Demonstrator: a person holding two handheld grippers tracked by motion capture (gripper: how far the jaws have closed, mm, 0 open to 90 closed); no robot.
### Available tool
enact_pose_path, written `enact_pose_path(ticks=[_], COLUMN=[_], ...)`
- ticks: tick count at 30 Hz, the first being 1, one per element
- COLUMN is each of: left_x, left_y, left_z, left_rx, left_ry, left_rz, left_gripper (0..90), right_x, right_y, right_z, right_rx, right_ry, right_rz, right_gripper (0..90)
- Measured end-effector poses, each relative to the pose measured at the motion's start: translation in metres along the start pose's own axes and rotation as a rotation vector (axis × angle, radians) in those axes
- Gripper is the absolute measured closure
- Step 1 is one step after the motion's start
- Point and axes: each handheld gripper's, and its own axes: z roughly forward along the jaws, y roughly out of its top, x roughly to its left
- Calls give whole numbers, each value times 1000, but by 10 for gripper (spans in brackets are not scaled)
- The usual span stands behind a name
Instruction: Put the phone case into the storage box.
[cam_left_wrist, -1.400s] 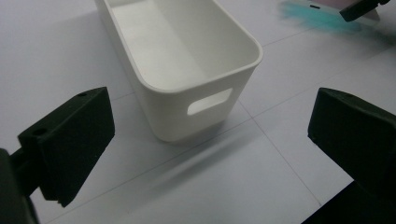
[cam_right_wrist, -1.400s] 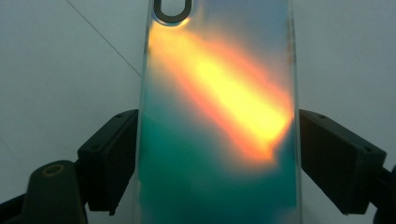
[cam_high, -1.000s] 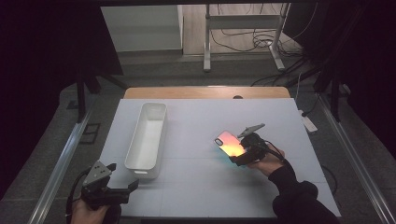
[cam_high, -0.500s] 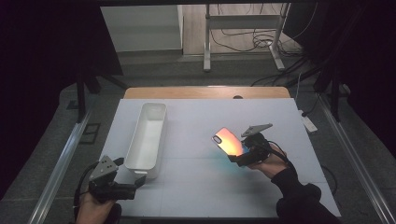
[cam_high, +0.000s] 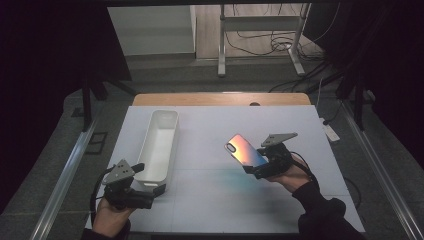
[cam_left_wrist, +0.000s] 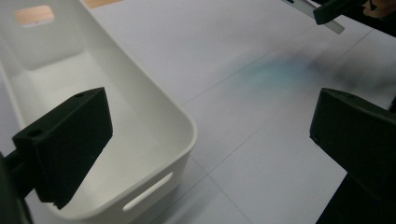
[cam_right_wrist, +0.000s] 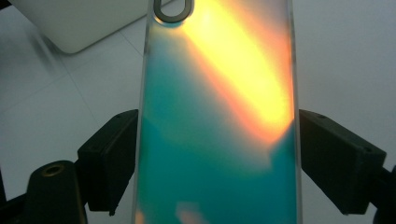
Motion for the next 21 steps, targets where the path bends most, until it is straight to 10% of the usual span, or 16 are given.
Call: enact_pose_path(ticks=[21], left_x=[-12], left_y=[36], left_z=[33], left_rx=[-41], left_ry=[-145], left_rz=[84], left_gripper=[0], right_x=[4], right_y=[-3], right_z=[-26], right_rx=[-75], right_ry=[70], right_rz=[16], right_gripper=[168])
